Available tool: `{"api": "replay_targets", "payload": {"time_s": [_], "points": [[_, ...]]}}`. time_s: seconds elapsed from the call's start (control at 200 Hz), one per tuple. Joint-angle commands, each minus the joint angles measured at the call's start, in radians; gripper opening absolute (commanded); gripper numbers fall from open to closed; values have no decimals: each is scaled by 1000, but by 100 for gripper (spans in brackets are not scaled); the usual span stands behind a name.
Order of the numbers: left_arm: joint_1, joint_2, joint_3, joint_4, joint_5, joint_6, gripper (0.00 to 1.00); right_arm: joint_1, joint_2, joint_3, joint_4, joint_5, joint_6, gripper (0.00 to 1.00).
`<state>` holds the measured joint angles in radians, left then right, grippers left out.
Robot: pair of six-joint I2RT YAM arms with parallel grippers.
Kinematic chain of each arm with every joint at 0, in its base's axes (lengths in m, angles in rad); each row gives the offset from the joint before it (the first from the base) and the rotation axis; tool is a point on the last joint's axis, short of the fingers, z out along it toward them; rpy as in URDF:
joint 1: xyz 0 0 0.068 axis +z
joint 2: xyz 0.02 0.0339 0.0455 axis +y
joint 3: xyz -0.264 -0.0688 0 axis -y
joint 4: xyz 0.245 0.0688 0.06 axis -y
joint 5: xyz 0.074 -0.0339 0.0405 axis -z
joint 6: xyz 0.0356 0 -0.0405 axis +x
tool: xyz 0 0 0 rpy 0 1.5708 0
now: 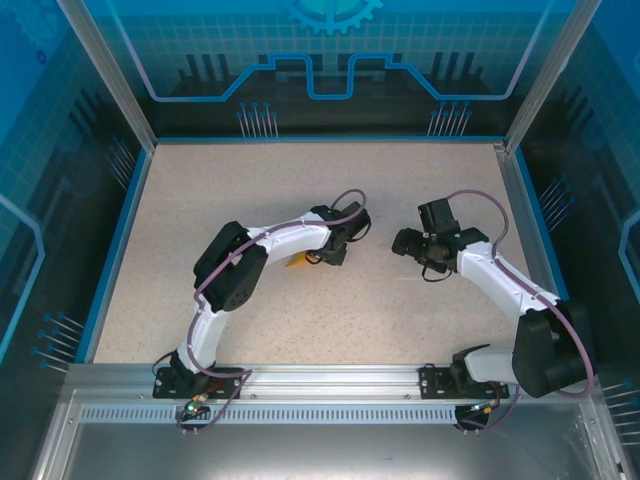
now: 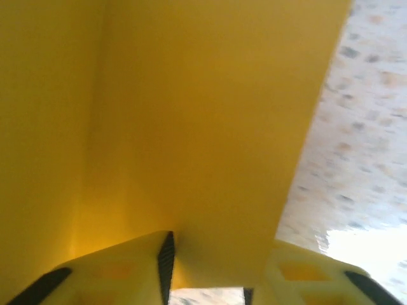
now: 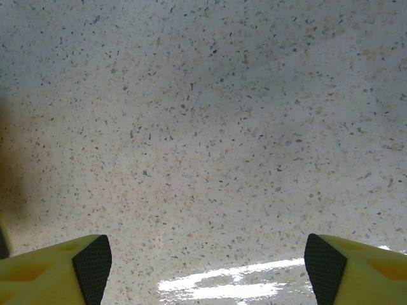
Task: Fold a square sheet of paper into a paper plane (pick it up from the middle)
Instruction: Turn over the paper at the center of the table, then move the paper to the center of the table.
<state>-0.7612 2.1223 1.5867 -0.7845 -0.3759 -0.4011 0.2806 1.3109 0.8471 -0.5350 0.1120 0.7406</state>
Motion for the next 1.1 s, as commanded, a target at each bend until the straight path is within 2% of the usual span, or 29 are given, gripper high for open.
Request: {"api": "replay_targets", "payload": {"time_s": [0.0, 0.165, 0.35, 0.52, 0.675, 0.82, 0.94, 1.095], "points": [[0, -159, -48, 56, 252, -52, 44, -16, 5, 65, -21, -23, -17, 83], [25, -341, -118, 141, 442, -81, 58, -7, 39, 101, 21, -89, -57, 82], [163, -497, -294, 304, 629, -171, 59, 95, 131, 212, 38, -123, -75, 80], [308, -544, -416, 312, 599, -244, 58, 244, 303, 357, 69, -153, -45, 76], [379, -567, -527, 344, 562, -294, 59, 352, 519, 520, 54, -166, -17, 72], [396, -538, -573, 367, 578, -296, 58, 382, 657, 621, 44, -165, 19, 71], [398, -500, -576, 364, 569, -296, 55, 391, 741, 668, 47, -223, 25, 68], [405, -484, -576, 360, 564, -295, 55, 394, 807, 679, 17, -244, -28, 67]]}}
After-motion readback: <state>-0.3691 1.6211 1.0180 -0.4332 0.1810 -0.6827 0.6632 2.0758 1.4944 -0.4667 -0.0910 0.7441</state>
